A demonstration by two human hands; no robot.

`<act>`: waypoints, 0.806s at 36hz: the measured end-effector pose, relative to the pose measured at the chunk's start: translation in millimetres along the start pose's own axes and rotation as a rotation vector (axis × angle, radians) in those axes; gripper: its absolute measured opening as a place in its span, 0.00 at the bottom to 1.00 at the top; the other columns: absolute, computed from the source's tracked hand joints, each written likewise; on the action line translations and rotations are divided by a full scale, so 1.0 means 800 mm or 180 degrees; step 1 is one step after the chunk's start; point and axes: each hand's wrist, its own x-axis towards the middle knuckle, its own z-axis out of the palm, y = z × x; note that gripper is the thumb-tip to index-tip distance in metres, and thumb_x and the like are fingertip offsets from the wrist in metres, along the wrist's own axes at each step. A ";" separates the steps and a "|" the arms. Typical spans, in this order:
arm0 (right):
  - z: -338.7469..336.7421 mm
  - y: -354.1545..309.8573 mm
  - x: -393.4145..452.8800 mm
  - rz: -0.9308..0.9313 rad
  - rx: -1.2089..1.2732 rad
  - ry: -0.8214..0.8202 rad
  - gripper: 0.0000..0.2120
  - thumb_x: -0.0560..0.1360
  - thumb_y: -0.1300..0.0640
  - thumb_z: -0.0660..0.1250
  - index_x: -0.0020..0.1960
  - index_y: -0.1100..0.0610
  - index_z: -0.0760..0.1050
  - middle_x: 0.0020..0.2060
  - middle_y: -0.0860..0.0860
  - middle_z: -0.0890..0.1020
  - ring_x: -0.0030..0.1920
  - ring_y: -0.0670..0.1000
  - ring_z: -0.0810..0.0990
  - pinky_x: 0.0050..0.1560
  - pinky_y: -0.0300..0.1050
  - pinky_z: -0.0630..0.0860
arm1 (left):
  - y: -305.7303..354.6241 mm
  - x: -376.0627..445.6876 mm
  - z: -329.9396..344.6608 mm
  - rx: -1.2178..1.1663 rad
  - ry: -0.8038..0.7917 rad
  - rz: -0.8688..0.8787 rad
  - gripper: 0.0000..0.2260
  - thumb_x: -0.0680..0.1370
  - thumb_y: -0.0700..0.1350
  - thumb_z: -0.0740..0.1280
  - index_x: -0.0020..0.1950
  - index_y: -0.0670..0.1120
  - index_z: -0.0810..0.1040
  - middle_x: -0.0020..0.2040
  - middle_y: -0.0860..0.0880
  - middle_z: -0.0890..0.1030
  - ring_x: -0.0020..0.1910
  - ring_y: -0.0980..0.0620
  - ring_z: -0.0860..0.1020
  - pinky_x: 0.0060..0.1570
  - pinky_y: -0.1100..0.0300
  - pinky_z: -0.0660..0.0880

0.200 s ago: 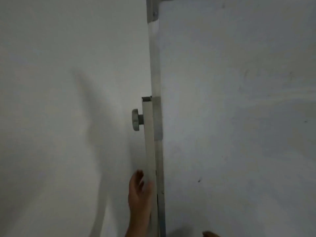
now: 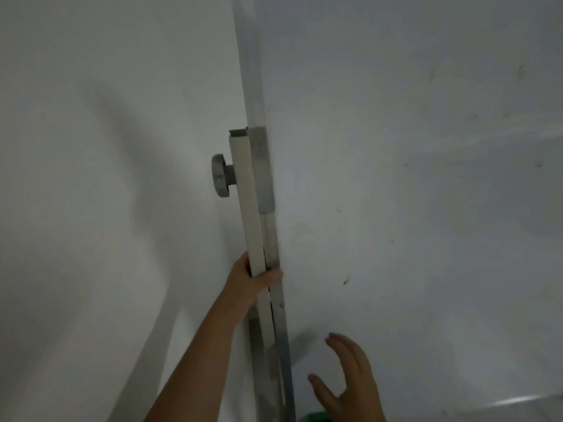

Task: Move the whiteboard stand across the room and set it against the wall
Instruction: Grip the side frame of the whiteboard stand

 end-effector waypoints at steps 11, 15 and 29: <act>0.040 0.008 -0.011 0.0803 -0.0036 0.0249 0.58 0.54 0.31 0.64 0.71 0.47 0.33 0.71 0.39 0.29 0.72 0.48 0.42 0.61 0.59 0.58 | -0.002 -0.002 0.065 0.0028 -0.0427 0.0088 0.24 0.52 0.51 0.72 0.41 0.38 0.74 0.38 0.42 0.77 0.40 0.45 0.77 0.42 0.53 0.78; 0.026 0.016 0.000 0.1246 -0.0163 0.0373 0.66 0.50 0.31 0.67 0.71 0.51 0.28 0.71 0.43 0.27 0.72 0.44 0.33 0.59 0.61 0.60 | -0.006 -0.004 0.099 -0.0041 -0.1014 -0.0022 0.30 0.48 0.54 0.77 0.44 0.43 0.73 0.35 0.49 0.80 0.37 0.54 0.79 0.36 0.64 0.78; -0.132 0.117 0.030 0.1945 -0.0054 0.1690 0.60 0.60 0.52 0.76 0.63 0.38 0.25 0.68 0.39 0.35 0.71 0.40 0.38 0.75 0.53 0.48 | 0.028 0.017 0.326 -0.0300 -0.2841 -0.0158 0.11 0.56 0.46 0.73 0.37 0.53 0.79 0.32 0.56 0.83 0.34 0.64 0.80 0.32 0.70 0.76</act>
